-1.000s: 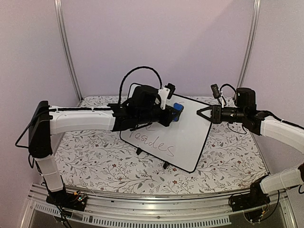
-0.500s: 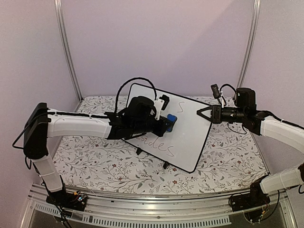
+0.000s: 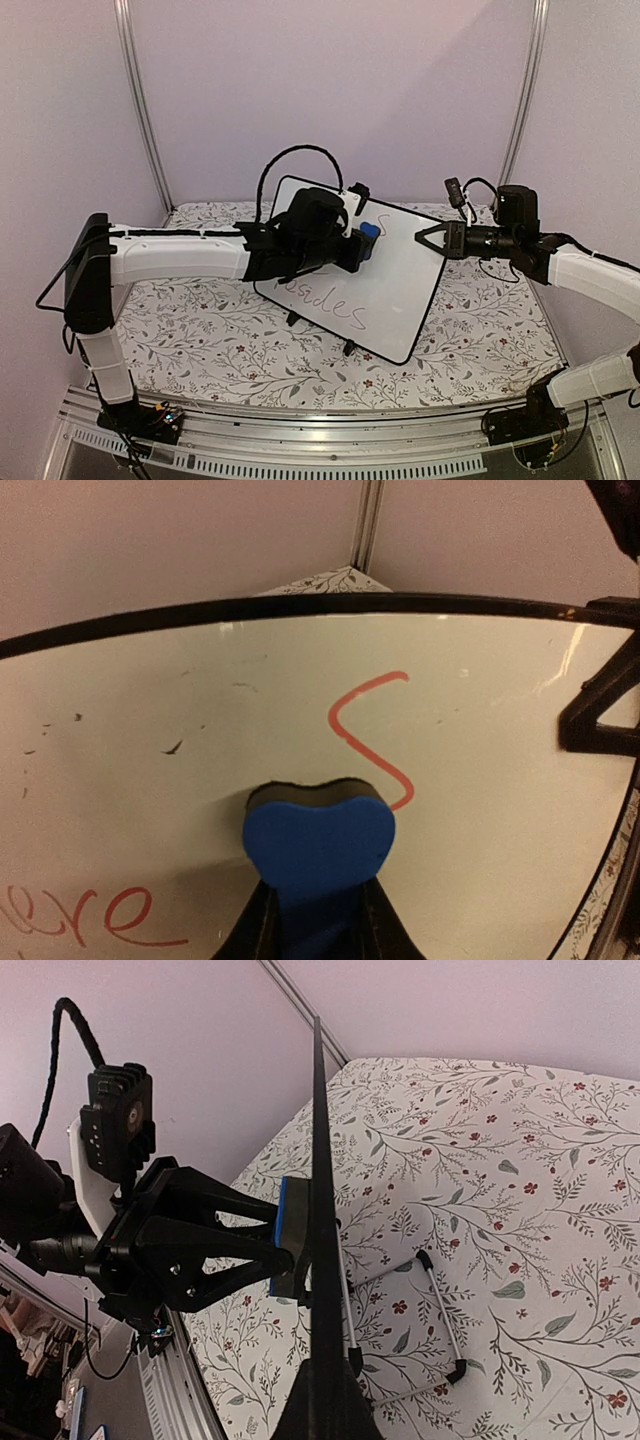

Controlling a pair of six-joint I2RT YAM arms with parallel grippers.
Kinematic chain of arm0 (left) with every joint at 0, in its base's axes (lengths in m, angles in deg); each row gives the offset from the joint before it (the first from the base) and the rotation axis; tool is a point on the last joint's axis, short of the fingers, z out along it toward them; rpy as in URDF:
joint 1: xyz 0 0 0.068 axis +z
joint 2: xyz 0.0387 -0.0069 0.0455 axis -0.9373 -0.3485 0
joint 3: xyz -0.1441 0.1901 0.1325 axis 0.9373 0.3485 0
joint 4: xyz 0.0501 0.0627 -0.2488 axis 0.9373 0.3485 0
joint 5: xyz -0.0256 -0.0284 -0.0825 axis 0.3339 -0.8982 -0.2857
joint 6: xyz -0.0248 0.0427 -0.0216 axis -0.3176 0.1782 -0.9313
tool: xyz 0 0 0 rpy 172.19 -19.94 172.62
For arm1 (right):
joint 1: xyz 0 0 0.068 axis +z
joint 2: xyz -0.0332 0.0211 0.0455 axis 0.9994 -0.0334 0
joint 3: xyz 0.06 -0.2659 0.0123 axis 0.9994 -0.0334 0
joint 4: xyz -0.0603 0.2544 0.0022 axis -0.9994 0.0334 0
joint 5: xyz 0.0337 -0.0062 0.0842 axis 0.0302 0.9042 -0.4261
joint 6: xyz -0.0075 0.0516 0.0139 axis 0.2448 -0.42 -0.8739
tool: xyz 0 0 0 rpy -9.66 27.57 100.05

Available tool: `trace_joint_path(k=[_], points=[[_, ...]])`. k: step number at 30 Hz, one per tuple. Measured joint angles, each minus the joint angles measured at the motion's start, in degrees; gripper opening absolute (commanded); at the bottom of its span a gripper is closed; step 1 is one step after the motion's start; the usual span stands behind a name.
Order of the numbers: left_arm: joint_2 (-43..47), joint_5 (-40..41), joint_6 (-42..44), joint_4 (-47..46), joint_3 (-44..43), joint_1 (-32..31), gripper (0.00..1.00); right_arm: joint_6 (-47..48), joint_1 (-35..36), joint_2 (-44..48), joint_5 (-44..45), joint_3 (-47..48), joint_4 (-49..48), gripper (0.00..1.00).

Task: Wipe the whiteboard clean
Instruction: Erase the whiteboard from the whiteboard stand.

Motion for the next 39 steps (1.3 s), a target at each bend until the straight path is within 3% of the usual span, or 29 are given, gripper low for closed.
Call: trace_joint_path(k=[8, 19, 25, 39], points=[[-0.7, 1.3, 1.1, 0.2, -1.3, -0.2, 0.0, -0.3, 0.0, 0.0, 0.2, 0.0, 0.1, 0.0], [3.2, 2.8, -0.3, -2.6, 7.8, -0.5, 0.0, 1.0, 0.1, 0.0, -0.4, 0.0, -0.1, 0.0], [3.4, 3.1, -0.9, -2.7, 8.6, -0.9, 0.0, 1.1, 0.1, 0.0, -0.5, 0.0, -0.1, 0.0], [-1.2, 2.3, 1.5, 0.4, -2.9, -2.1, 0.0, 1.0, 0.1, 0.0, -0.4, 0.0, 0.0, 0.0]])
